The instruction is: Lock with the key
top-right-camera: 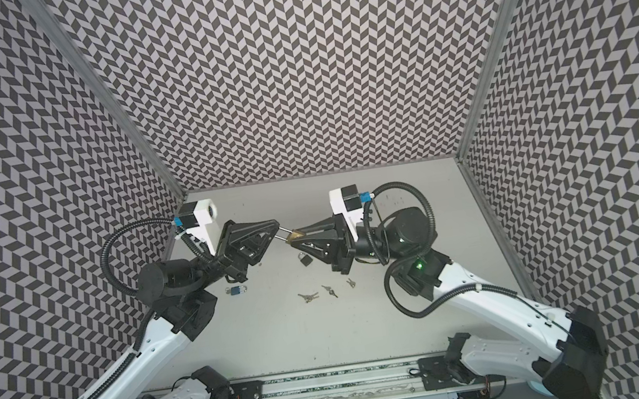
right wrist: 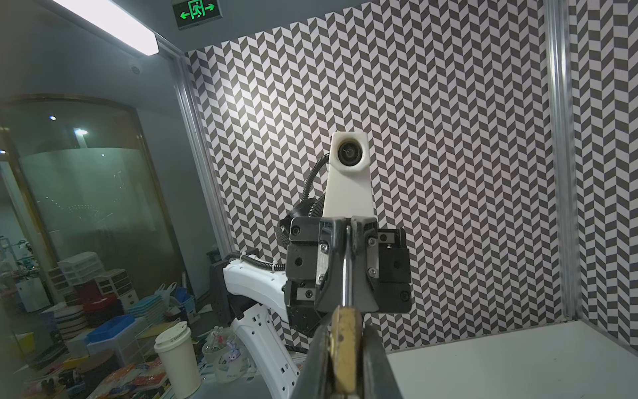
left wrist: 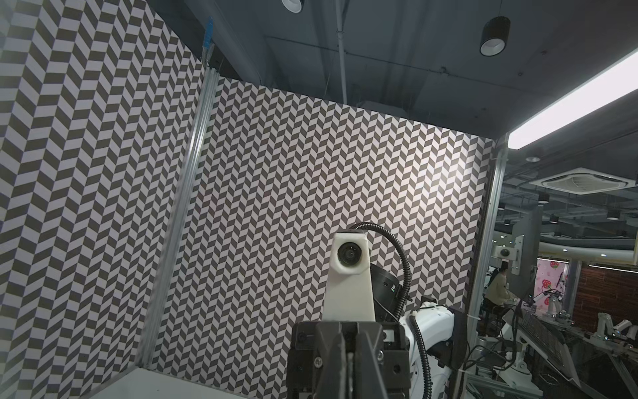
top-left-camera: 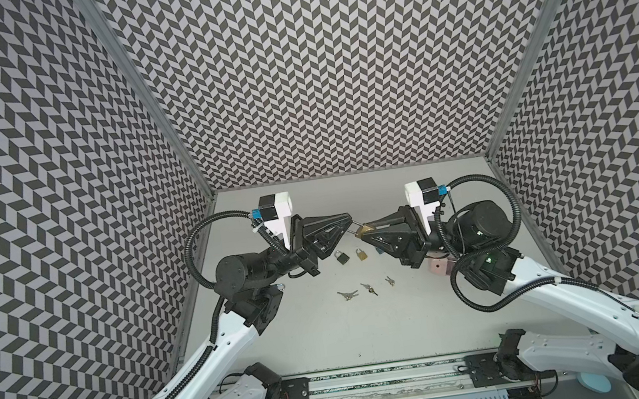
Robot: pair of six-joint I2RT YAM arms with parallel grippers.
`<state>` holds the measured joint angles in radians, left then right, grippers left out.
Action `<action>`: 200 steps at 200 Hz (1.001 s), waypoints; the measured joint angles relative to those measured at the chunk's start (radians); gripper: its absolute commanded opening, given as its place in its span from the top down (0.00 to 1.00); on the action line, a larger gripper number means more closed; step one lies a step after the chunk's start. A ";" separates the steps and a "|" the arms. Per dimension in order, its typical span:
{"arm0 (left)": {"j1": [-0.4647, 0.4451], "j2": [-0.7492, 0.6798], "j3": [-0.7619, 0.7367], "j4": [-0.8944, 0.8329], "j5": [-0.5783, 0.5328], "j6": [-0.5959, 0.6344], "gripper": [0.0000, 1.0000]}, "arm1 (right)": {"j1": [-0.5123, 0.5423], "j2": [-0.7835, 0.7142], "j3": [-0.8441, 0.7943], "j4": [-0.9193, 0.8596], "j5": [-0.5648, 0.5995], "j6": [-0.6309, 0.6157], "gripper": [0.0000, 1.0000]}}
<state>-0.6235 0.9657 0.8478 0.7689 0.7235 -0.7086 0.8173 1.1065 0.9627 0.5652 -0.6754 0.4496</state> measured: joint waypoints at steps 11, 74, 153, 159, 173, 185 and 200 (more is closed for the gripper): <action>0.001 -0.001 -0.002 -0.005 0.002 0.001 1.00 | 0.000 -0.008 -0.011 -0.004 0.010 0.005 1.00; 0.026 -0.018 -0.003 -0.031 0.034 -0.004 1.00 | 0.005 -0.027 -0.028 -0.031 0.029 -0.010 1.00; 0.105 -0.050 0.000 -0.202 0.193 -0.017 1.00 | 0.018 -0.097 -0.128 -0.073 0.080 -0.043 0.63; 0.108 -0.050 0.000 -0.202 0.193 -0.021 1.00 | 0.018 -0.100 -0.128 -0.078 0.080 -0.051 0.46; 0.122 -0.052 0.003 -0.202 0.182 -0.026 1.00 | 0.018 -0.114 -0.128 -0.103 0.091 -0.087 0.30; 0.134 -0.056 0.008 -0.211 0.167 -0.026 1.00 | 0.017 -0.135 -0.128 -0.136 0.122 -0.125 0.29; 0.155 -0.060 0.018 -0.224 0.159 -0.027 1.00 | 0.016 -0.170 -0.129 -0.180 0.173 -0.173 0.31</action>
<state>-0.4686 0.9054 0.8658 0.5453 0.8822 -0.7361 0.8337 0.9363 0.8337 0.3847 -0.5022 0.2768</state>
